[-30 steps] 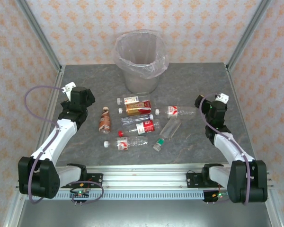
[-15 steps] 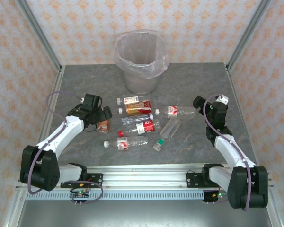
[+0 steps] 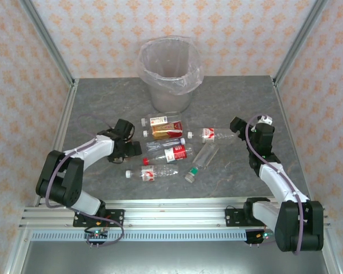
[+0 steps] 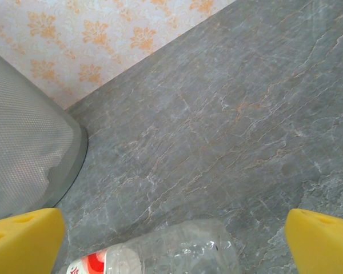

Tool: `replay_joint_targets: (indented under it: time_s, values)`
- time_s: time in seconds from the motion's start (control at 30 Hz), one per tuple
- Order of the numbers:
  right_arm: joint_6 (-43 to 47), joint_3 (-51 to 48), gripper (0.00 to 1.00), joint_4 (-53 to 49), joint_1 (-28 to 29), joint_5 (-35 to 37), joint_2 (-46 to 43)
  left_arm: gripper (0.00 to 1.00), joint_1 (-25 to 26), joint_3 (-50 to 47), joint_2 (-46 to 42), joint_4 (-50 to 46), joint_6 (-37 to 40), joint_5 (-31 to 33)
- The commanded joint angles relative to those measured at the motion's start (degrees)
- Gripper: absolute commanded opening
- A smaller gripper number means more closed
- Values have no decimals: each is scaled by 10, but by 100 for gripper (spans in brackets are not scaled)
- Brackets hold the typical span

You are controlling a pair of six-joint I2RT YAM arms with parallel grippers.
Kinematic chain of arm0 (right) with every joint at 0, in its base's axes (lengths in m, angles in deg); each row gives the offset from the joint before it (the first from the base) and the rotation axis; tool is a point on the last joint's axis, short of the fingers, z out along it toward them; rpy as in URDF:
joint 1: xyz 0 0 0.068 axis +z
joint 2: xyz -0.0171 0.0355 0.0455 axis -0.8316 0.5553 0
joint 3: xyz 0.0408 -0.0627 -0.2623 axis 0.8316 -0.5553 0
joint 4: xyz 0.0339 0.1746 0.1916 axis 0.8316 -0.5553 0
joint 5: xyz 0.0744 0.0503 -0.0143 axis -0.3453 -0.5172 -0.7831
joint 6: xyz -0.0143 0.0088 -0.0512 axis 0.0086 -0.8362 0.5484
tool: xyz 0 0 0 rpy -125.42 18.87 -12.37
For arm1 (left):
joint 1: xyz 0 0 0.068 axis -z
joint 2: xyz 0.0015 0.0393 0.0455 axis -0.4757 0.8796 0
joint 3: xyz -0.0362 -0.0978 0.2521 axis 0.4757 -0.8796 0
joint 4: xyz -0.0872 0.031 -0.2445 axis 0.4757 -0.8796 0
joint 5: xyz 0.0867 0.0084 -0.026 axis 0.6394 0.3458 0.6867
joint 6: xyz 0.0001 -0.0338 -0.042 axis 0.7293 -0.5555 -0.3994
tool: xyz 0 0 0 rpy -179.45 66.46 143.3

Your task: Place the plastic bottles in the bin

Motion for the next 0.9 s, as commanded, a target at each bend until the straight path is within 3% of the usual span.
replay_joint_targets:
  time_s: [0.0,0.17,0.37,0.7,0.87]
  values:
    - [-7,20,99,-10,7,-33,10,81,2,15,20,10,8,17]
    - [6,40,99,-13,23,-55,30,67,6,15,14,29,9,22]
    - [7,62,99,5,43,-49,60,61,6,16,-17,38,16,34]
    - [-6,89,99,22,53,-51,78,58,6,68,-49,19,18,56]
    - [-19,88,99,32,55,-51,78,58,6,155,-63,25,12,89]
